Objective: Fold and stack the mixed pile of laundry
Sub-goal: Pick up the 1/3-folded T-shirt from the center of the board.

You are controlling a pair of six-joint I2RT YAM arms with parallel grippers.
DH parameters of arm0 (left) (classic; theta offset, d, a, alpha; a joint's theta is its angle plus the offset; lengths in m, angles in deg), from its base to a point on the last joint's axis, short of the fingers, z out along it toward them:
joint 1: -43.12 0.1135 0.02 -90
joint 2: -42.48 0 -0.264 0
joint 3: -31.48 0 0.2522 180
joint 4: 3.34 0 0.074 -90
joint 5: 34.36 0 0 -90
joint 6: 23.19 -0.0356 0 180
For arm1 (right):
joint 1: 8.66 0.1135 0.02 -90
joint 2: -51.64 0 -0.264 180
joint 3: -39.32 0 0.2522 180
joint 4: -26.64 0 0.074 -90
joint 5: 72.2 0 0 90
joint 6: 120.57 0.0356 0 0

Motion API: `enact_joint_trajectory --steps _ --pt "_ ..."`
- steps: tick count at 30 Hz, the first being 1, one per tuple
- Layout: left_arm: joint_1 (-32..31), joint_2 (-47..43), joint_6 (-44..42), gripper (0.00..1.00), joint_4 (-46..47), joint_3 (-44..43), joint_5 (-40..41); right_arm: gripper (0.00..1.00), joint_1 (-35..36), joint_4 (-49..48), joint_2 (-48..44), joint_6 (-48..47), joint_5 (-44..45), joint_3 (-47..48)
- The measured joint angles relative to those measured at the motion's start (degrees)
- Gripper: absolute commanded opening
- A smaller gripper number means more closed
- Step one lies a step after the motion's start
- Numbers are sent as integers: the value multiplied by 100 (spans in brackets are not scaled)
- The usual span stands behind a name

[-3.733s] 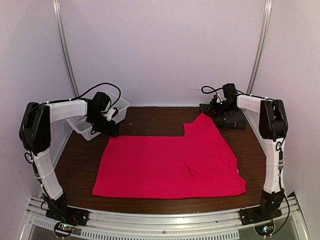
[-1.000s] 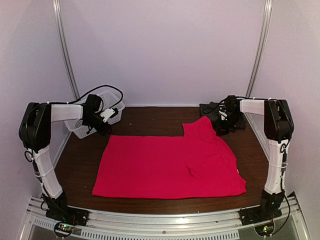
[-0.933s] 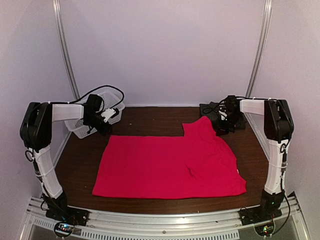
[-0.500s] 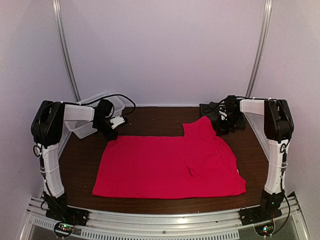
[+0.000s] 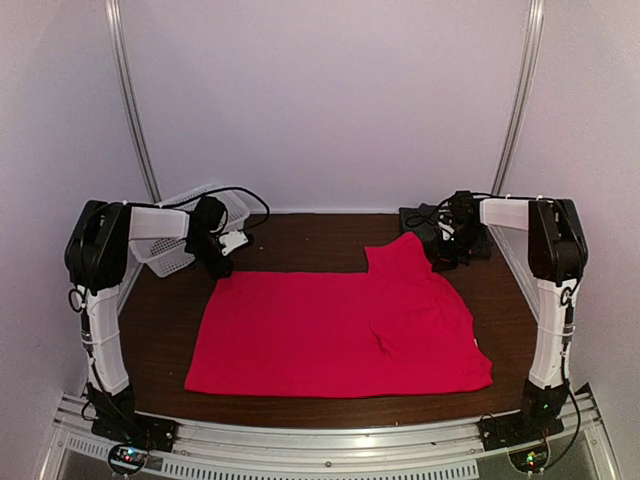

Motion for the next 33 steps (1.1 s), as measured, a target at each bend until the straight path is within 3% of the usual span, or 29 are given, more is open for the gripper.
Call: enact_joint_trajectory --steps 5,13,33 --pt "24 42 -46 38 -111 -66 4 0 0 22 0 -2 0 0" --pt "22 98 -101 0 -369 -142 -192 0 0 81 0 -13 -11 22" --pt "24 -92 308 0 -684 -315 -382 0 0 87 -380 0 -122 74"
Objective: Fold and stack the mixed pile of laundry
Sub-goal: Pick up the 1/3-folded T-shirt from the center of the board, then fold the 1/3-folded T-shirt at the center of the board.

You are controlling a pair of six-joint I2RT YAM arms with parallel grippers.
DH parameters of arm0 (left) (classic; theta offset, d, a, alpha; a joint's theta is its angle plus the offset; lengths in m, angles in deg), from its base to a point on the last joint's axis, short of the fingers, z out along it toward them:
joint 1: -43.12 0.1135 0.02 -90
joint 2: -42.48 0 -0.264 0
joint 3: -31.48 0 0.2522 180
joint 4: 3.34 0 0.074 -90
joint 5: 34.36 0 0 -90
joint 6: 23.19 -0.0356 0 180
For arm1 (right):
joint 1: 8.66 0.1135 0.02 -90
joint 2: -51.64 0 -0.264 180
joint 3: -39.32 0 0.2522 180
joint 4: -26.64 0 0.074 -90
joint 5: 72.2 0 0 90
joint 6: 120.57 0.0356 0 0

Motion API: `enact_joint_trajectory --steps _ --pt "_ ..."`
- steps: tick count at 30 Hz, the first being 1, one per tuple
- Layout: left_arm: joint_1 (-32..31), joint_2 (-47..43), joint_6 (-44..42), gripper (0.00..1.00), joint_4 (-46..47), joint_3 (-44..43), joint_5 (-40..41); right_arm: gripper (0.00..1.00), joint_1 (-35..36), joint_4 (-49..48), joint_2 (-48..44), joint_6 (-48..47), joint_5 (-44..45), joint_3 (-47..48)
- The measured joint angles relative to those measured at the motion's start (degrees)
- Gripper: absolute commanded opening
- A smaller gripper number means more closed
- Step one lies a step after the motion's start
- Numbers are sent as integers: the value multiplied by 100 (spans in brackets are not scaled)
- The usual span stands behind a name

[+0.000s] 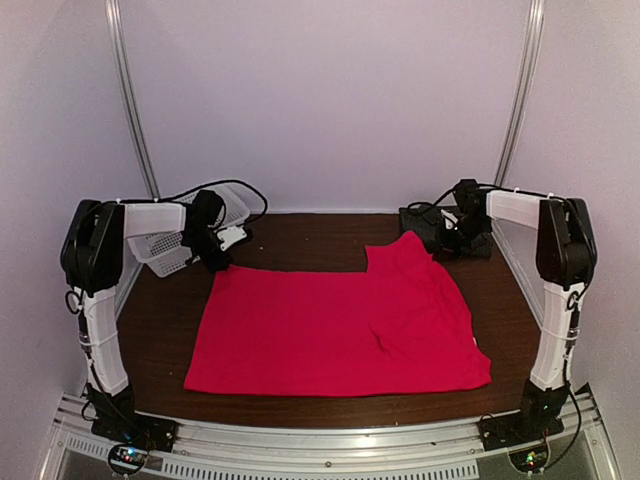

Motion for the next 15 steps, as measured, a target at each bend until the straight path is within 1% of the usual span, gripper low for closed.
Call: enact_joint_trajectory --steps 5,11,15 --pt "-2 -385 24 0 92 282 13 0 0 -48 -389 0 -11 -238" --pt "-4 -970 57 0 337 901 17 0 0 -197 -833 2 -24 -732" --pt "-7 -1521 66 0 516 1392 9 0 0 -271 -1054 4 -98 -1005"
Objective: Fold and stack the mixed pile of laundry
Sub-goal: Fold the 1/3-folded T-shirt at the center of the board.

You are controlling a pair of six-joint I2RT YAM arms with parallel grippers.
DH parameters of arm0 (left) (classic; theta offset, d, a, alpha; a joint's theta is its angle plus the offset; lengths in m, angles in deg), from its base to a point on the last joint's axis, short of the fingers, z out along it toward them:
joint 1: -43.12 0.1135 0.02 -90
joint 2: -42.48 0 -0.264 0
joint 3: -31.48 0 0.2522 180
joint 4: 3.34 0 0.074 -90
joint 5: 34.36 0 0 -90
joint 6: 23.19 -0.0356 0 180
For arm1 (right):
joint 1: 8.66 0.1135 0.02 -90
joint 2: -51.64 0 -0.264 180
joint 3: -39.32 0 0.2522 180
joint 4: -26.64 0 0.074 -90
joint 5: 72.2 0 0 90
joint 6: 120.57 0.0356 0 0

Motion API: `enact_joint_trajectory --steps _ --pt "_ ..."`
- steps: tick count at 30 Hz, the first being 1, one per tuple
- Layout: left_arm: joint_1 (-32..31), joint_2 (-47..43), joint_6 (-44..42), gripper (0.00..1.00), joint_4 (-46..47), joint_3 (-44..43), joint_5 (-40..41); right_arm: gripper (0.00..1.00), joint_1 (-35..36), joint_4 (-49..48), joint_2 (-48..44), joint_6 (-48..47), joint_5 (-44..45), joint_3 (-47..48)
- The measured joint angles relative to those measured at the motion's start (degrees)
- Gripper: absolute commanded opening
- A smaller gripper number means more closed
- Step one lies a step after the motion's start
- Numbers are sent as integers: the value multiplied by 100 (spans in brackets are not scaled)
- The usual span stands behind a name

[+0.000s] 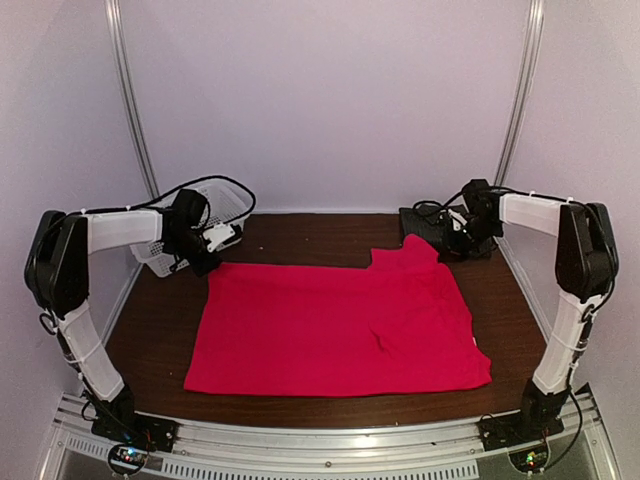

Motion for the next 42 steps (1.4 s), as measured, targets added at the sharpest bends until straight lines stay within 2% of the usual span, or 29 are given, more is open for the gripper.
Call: enact_joint_trajectory --steps 21,31,36,42 --pt "-350 -2170 7 0 229 2197 184 0 0 -450 -1891 0 -302 -2243" --pt "-643 -1878 245 0 284 2605 466 0 22 -691 -1707 114 -293 -2959" --pt "-723 -1534 372 0 323 2608 564 0 22 -756 -1379 136 -240 -2959" --pt "-723 -1565 527 0 363 2605 581 0 22 -538 -1174 127 -186 -2570"
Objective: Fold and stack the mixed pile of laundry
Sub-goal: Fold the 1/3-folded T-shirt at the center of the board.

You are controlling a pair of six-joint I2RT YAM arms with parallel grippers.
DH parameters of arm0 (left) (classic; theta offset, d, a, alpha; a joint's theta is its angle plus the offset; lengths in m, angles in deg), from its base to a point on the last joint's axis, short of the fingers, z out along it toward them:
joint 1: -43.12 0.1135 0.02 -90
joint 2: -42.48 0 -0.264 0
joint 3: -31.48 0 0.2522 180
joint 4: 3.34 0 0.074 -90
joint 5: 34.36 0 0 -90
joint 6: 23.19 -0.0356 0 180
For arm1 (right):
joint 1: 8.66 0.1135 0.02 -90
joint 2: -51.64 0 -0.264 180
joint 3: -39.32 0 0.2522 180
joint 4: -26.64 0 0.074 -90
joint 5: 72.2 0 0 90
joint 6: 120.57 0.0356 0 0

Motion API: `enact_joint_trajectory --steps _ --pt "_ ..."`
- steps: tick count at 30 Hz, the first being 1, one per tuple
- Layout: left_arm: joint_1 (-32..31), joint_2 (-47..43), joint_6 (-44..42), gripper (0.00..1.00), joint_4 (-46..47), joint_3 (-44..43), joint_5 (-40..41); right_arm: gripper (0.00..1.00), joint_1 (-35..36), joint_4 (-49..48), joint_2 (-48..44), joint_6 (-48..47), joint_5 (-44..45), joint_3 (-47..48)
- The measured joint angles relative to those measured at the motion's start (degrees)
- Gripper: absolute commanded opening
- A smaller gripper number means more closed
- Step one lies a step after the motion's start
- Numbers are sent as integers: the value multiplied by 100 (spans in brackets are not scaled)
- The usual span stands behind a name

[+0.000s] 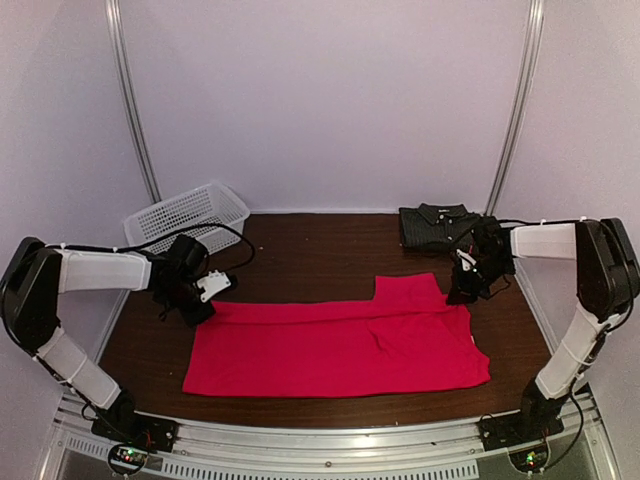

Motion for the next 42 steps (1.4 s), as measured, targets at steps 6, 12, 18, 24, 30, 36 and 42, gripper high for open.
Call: enact_joint_trajectory --steps 6,12,18,24,30,36,42 --pt "0 -267 52 0 -105 -297 68 0 0 240 -136 -50 92 654" --pt "0 -448 33 0 -251 -461 72 0 0 474 -562 -140 181 566" --pt "0 -498 -22 0 -367 -227 -144 0 0 487 -826 -118 212 -68" --pt "0 -151 -24 0 -402 -103 -234 0 0 321 -669 -11 210 -490" --pt "-11 319 -17 0 -345 -195 -214 0 0 173 -214 -13 232 -505" --pt "-11 227 -15 0 -378 -229 -214 0 0 415 -192 -26 299 -37" --pt "-11 -170 -98 0 -505 -455 -170 0 -2 649 -492 -79 369 393"
